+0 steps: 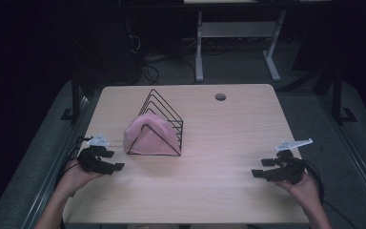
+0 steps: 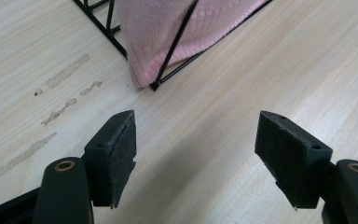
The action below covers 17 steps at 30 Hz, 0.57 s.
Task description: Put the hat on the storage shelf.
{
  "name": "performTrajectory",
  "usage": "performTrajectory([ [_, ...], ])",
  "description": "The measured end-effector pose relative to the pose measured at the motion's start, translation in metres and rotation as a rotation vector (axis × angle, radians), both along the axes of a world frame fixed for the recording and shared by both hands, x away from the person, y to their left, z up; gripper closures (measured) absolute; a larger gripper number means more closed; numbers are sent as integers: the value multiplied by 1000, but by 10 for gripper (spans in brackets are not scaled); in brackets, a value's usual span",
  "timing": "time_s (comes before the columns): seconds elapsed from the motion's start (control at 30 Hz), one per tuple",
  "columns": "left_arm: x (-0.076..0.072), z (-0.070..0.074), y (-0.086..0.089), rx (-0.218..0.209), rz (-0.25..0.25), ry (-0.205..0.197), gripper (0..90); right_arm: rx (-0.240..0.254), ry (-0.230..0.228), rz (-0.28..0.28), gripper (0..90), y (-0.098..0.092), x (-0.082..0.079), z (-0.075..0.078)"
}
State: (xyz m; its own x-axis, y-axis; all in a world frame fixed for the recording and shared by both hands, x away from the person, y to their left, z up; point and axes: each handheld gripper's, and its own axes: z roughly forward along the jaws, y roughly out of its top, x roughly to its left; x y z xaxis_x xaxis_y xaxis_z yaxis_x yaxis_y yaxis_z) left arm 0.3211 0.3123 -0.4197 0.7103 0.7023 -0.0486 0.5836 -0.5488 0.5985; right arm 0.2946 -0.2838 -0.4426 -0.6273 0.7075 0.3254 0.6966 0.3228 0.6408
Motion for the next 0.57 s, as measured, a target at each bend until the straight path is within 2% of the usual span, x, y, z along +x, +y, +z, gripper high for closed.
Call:
performTrajectory([
  [0.17, -8, -1, -4, -5, 12, -37, 294, -16, -16, -6, 248, 5, -11, -5],
  [0.2, -13, -2, -6, -21, 22, -38, 297, -7, -49, 3, 245, 10, -18, -7],
  [0.27, -19, -3, -9, -19, 27, -47, 301, -11, -58, 17, 245, 16, -26, -8],
  [0.3, -23, -5, -10, -36, 35, -64, 301, -14, -67, 24, 245, 19, -30, -6],
  [0.37, -29, -9, -10, -77, 48, -90, 304, 19, -85, 21, 245, 23, -40, -3],
  [0.4, -31, -10, -11, -69, 44, -79, 305, 38, -95, 18, 245, 23, -44, -4],
  [0.43, -33, -11, -12, -62, 39, -96, 304, 49, -98, 17, 245, 24, -48, -6],
  [0.47, -33, -11, -12, -62, 39, -96, 304, 49, -98, 17, 245, 24, -48, -6],
  [0.5, -35, -11, -11, -129, 53, -101, 304, 41, -105, 18, 246, 27, -52, -9],
  [0.57, -35, -10, -11, -138, 57, -111, 308, 31, -109, 14, 246, 27, -51, -10],
])
